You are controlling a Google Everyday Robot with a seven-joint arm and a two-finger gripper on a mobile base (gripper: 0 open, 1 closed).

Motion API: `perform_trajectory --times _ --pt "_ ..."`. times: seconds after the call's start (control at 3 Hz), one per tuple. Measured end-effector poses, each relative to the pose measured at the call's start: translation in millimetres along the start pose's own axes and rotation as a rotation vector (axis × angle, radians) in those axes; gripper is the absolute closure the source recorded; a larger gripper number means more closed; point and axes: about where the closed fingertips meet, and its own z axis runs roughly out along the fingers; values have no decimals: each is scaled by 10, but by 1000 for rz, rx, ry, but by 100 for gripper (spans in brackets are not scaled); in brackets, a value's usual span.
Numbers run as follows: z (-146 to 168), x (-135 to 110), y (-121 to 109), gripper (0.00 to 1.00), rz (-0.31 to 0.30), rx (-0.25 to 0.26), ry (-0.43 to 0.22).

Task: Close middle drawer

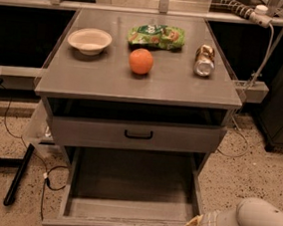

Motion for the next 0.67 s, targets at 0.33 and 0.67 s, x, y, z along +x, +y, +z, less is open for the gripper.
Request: perform_trajectory --times 0.33,0.67 --pt "336 100 39 100 -37 9 -34" --pt "590 190 41 100 -63 14 -41"
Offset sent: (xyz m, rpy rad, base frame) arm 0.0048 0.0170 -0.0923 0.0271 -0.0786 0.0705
